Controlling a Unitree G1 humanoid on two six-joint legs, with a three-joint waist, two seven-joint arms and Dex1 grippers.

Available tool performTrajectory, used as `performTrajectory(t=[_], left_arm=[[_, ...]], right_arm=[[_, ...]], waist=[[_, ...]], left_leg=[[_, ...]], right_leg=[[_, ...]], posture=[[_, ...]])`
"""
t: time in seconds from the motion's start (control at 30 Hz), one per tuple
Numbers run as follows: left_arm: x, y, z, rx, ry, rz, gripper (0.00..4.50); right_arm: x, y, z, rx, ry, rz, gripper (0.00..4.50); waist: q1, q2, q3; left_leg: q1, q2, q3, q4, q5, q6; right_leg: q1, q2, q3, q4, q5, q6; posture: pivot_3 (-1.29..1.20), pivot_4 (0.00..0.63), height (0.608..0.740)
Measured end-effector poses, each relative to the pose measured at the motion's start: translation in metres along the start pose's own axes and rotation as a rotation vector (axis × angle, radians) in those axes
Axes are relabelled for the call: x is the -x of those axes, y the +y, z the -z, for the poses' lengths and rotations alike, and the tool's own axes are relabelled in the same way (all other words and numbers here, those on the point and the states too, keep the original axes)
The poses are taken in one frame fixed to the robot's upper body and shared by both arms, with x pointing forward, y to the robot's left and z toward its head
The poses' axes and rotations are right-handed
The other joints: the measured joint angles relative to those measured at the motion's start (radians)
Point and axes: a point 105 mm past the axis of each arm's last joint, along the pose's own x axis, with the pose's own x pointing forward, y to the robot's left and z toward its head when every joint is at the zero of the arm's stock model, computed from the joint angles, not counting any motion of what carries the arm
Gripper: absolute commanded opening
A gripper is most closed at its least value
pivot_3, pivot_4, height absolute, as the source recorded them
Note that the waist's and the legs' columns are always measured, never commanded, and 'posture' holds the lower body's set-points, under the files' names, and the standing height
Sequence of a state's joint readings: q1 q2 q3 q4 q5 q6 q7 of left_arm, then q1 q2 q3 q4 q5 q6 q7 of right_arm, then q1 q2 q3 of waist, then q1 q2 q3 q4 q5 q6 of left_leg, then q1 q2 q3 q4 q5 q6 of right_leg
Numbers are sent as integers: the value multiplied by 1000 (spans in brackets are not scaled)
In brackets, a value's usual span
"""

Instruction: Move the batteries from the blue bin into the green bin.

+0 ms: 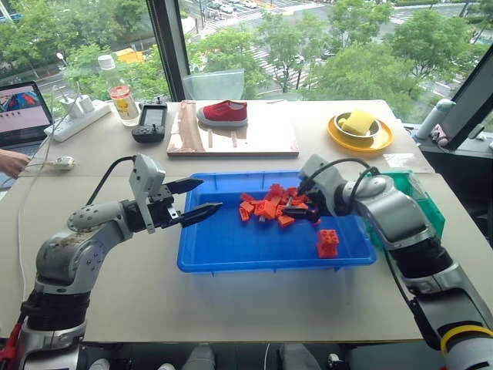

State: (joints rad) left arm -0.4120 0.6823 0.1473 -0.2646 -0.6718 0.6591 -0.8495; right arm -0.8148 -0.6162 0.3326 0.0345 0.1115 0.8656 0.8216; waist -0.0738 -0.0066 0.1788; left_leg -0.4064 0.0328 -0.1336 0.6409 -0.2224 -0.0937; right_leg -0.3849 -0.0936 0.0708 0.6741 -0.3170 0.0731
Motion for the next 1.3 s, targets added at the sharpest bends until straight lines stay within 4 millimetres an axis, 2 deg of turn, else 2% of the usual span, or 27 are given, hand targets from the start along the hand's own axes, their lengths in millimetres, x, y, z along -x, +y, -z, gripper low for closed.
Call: performTrajectory(t=[0.17,0.2,0.23,0.53,0.87,1.0,1.13,1.2,1.3], left_arm=[[0,0,-1,-4,-2,-5,4500],[0,0,-1,-3,-1,-6,4500],[0,0,0,-3,-2,-7,4500],[-1,-2,-2,-9,-5,-5,4500],[-1,-3,-2,-10,-10,-1,4500],[-2,-4,-3,-11,-11,0,4500],[-1,-5,-1,-3,-11,4,4500],[-1,-5,0,2,-9,5,4500],[0,-5,1,4,-9,4,4500]], right_arm=[[-5,0,6,-5,14,-8,4184],[-5,0,6,-2,12,-10,3675],[-5,0,6,0,13,-12,3556],[-6,-1,10,10,25,-8,474],[-4,-2,10,23,31,-1,415],[16,-8,-2,52,5,30,415],[49,-13,-23,64,-61,85,415],[62,-13,-19,65,-52,109,415],[69,-8,8,33,35,111,415]], waist=[[0,0,0],[1,0,0],[1,0,0],[1,0,0],[1,0,0],[2,0,0],[4,0,0],[5,0,0],[8,0,0]], left_leg=[[0,0,0,0,0,0],[0,0,0,0,0,0],[0,0,0,0,0,0],[0,0,0,0,0,0],[0,0,0,0,0,0],[-1,0,0,0,0,0],[-1,0,0,0,0,0],[-1,0,0,0,0,0],[-2,0,0,1,0,0]], right_leg=[[0,0,0,0,0,0],[0,0,0,0,0,0],[0,0,0,0,0,0],[0,0,0,0,0,0],[0,0,0,0,0,0],[-1,0,0,1,0,0],[-1,0,0,1,0,0],[-1,0,0,0,0,0],[-1,-1,0,0,0,0]], posture=[[0,150,740],[0,150,740],[0,150,740],[0,150,740],[0,150,740],[0,150,740],[0,150,740],[0,150,740],[0,150,740]])
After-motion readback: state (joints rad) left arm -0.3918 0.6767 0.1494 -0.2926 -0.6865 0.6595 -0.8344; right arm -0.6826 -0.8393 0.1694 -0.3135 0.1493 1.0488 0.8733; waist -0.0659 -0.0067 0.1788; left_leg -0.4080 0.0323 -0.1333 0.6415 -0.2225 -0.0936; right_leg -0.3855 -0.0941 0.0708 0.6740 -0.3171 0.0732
